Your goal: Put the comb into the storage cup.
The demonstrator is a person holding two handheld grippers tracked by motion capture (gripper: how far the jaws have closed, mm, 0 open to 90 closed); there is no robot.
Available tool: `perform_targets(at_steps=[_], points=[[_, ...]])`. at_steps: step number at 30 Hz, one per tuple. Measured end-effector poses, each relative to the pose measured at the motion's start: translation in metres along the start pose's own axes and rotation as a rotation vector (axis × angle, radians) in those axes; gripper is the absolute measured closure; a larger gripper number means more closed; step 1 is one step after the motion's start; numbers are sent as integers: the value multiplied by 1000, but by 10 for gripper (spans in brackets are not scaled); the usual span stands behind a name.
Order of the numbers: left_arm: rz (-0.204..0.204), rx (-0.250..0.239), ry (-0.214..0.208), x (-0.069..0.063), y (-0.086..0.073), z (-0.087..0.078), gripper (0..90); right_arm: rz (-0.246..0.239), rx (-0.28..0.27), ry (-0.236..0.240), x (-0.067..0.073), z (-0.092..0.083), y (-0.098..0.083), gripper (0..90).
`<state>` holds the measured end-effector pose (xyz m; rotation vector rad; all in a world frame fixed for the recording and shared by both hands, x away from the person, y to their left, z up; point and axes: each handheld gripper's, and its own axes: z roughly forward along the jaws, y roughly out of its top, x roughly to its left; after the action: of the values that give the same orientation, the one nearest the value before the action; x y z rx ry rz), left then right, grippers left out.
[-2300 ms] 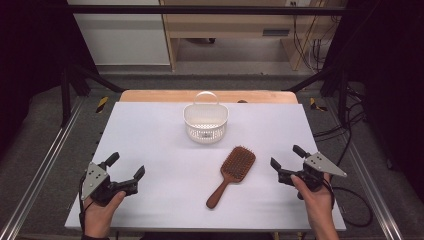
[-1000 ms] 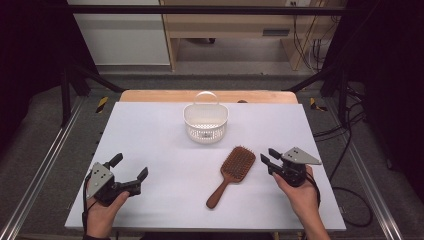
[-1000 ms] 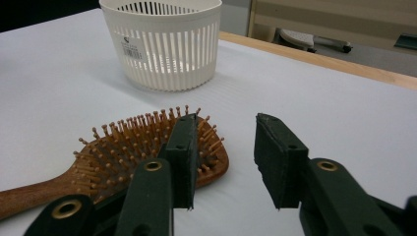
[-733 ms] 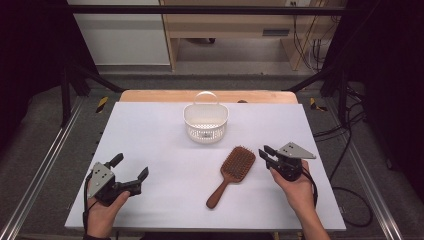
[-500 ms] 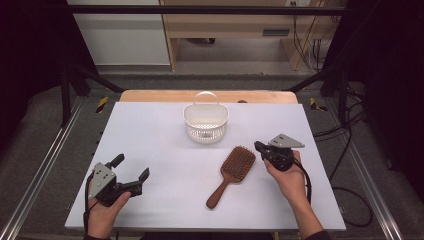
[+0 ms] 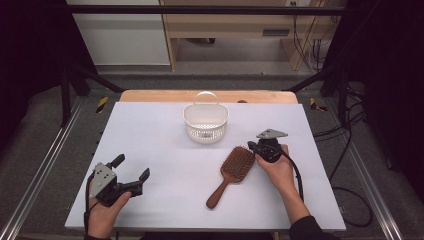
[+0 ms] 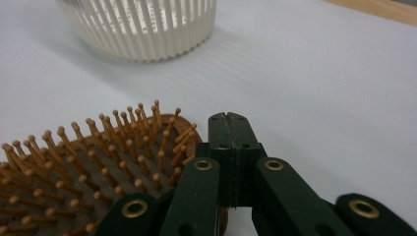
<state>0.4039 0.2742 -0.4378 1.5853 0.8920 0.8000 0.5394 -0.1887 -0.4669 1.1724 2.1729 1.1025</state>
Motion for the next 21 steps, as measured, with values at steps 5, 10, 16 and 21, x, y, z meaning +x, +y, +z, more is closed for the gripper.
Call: perform_targets(at_steps=[5, 10, 16, 21], points=[[2, 1, -3, -1, 0, 0, 36, -9, 21, 8, 1, 2, -2, 900], [1, 2, -3, 0, 0, 0, 36, -30, 36, 1, 3, 2, -3, 900], [-1, 3, -4, 0, 0, 0, 36, -41, 55, -10, 5, -4, -5, 900], [3, 8, -11, -1, 0, 0, 38, -38, 59, -12, 6, -9, -9, 900]])
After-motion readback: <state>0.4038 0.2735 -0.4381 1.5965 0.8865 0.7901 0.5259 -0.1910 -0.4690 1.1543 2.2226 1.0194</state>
